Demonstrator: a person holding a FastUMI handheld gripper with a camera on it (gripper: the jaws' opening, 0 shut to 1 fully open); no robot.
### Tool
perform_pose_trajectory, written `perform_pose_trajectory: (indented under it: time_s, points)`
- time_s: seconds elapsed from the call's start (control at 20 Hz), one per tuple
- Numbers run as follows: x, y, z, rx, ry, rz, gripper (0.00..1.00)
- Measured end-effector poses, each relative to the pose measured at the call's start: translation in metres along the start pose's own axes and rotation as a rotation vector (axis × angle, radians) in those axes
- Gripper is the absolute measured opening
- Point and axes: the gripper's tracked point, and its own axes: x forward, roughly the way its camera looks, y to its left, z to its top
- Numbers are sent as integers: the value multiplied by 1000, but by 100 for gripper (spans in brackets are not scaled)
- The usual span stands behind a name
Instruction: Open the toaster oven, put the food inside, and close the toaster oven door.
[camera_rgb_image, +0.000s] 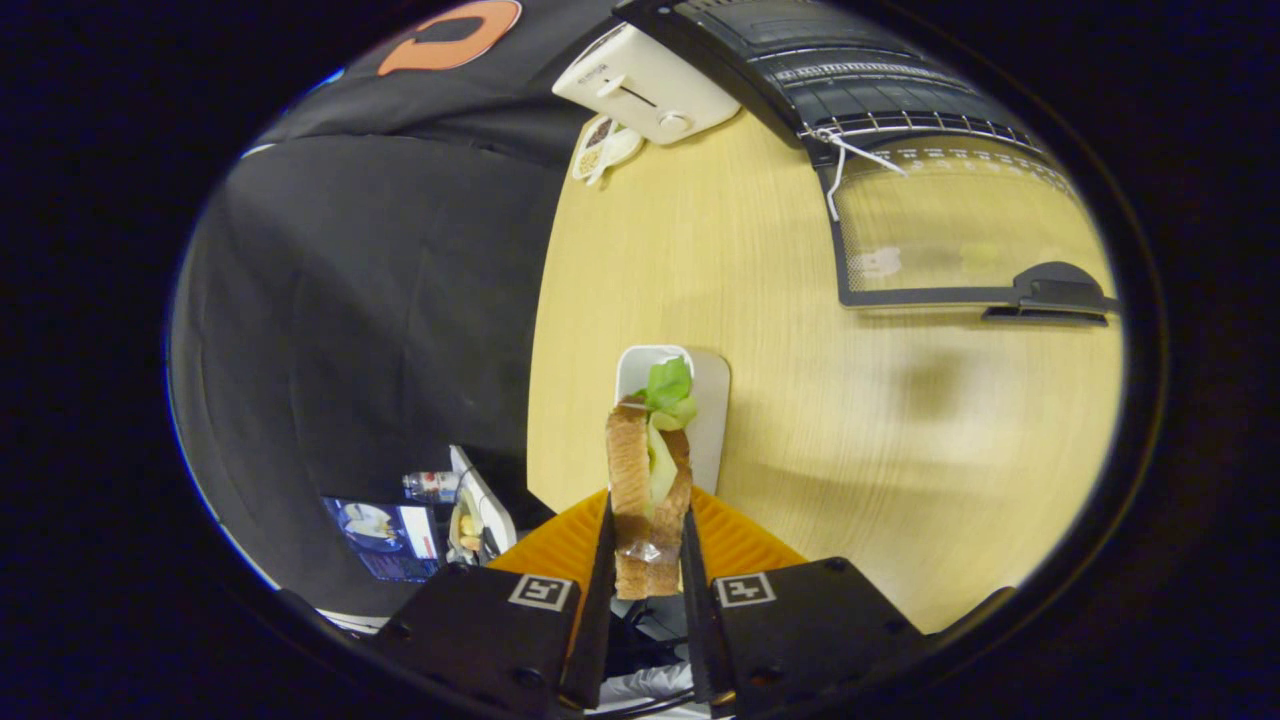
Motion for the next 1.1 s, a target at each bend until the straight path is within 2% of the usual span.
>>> perform_pose_trajectory:
  time_s: [0.25,0.6,0.9,1.1]
  points:
    - [-30,23,1,12,-46,124,38]
    - [-85,21,31,-105,-349,215,37]
    - [-106,-7,75,-12,-637,269,37]
    - [-137,-38,114,129,-937,331,37]
